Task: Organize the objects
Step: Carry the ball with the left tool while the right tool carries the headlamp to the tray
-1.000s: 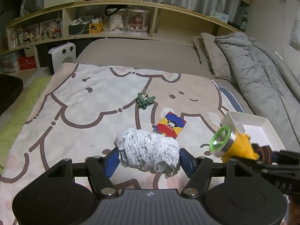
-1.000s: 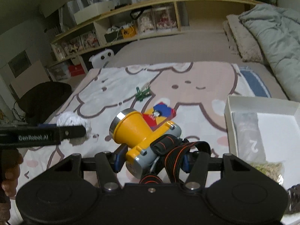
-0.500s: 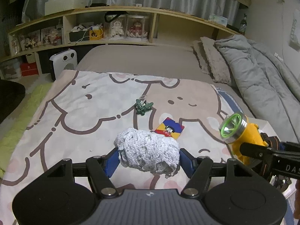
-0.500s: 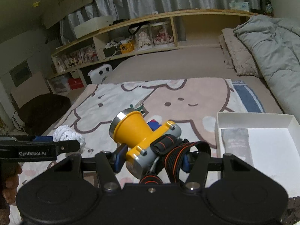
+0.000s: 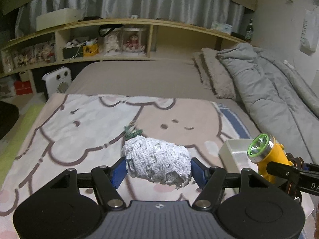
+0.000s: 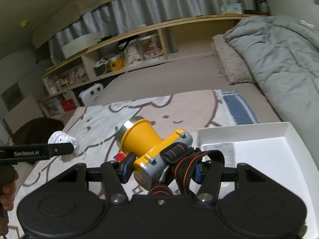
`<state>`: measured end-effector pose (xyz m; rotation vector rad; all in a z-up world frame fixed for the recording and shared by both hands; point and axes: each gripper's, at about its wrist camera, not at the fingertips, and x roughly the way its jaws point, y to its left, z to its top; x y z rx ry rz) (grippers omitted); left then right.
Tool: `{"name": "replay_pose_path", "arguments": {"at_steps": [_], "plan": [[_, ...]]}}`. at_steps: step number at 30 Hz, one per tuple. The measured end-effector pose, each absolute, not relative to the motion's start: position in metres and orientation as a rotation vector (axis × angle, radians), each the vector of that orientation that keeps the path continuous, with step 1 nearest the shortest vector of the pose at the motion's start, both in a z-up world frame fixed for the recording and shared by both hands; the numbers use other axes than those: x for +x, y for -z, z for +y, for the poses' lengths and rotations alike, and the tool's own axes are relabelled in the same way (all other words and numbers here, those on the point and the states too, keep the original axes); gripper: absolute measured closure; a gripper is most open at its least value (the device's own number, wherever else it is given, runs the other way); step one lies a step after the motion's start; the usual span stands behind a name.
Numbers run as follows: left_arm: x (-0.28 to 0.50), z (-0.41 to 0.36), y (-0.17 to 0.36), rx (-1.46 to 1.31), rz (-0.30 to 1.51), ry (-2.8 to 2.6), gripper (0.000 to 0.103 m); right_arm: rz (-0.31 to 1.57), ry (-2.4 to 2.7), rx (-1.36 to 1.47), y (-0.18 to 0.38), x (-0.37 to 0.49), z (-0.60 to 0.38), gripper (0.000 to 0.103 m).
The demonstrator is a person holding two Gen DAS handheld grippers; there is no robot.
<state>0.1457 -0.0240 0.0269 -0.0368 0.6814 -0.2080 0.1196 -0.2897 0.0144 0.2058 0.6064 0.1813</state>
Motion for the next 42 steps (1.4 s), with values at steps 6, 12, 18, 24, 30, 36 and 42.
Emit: {"name": "replay_pose_path", "arguments": {"at_steps": [6,12,18,24,30,36,42], "plan": [[0.154,-0.065,-0.035,-0.034,0.657,0.277,0.035,0.569,-0.106,0.256,-0.022,0.121,-0.325,0.045],[0.162,-0.114,-0.037,-0.032,0.656,0.35,0.035,0.542,-0.026,0.293,-0.025,0.123,-0.362,0.045],[0.167,-0.164,-0.03,-0.025,0.67,0.415,0.035,0.545,0.066,0.337,-0.016,0.126,-0.404,0.045],[0.17,-0.209,-0.015,0.013,0.697,0.497,0.035,0.571,0.147,0.373,0.001,0.13,-0.439,0.045],[0.174,-0.249,0.008,0.067,0.747,0.58,0.035,0.616,0.195,0.432,0.022,0.136,-0.464,0.045],[0.182,-0.276,0.035,0.135,0.791,0.666,0.035,0.673,0.233,0.479,0.045,0.145,-0.48,0.045],[0.184,-0.299,0.055,0.215,0.821,0.784,0.035,0.743,0.279,0.532,0.065,0.153,-0.492,0.045]]}}
